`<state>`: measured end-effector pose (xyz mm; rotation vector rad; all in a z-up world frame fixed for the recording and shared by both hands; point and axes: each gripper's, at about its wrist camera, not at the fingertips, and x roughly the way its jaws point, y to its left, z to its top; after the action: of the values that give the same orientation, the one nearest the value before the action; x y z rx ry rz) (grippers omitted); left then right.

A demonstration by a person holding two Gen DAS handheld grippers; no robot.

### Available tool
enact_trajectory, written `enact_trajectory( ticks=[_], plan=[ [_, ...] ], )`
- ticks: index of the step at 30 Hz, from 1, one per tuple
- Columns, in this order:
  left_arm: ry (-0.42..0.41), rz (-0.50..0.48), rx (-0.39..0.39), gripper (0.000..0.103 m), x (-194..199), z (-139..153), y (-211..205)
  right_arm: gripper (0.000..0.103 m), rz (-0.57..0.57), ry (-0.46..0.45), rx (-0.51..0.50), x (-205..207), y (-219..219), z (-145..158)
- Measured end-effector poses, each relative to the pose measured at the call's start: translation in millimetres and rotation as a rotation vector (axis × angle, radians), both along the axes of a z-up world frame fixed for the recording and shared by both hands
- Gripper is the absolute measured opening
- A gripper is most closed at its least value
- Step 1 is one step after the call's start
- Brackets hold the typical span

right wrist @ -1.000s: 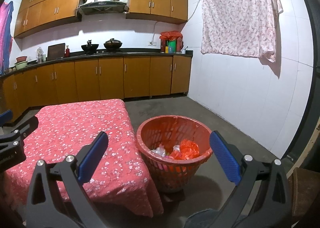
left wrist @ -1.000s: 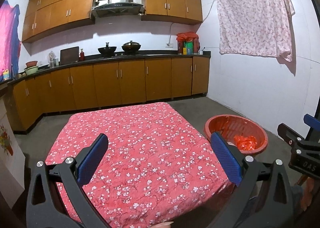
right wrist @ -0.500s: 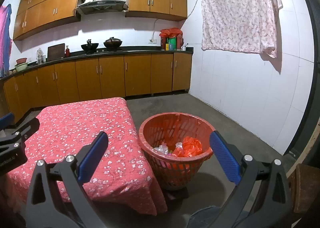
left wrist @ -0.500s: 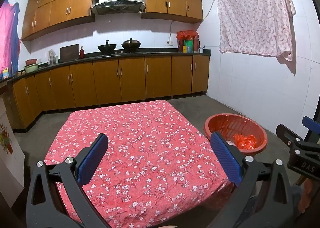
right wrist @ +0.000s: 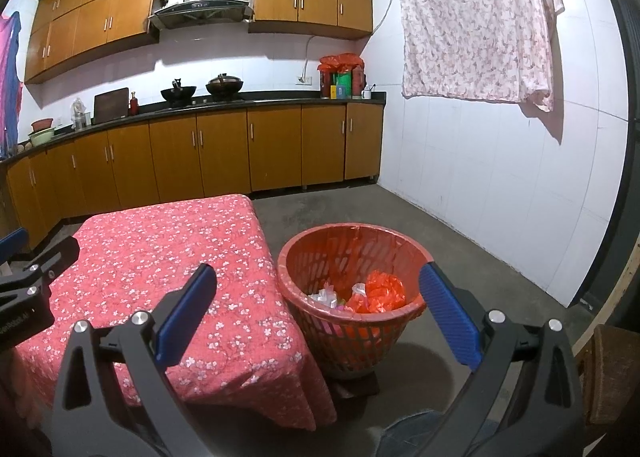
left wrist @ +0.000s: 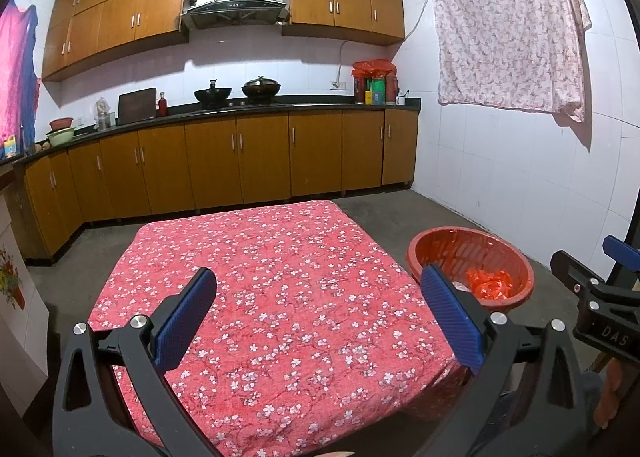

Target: Collect trash

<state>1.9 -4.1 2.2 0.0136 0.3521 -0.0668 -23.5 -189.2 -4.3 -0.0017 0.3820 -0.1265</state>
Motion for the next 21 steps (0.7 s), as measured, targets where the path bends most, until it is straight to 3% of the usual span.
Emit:
enact_trajectory(
  ticks=[21],
  plan=[
    [0.002, 0.001, 0.0, 0.101, -0.3, 0.4, -1.1, 0.099, -0.002, 0.003, 0.007, 0.3, 0.4, -0.9]
  ],
)
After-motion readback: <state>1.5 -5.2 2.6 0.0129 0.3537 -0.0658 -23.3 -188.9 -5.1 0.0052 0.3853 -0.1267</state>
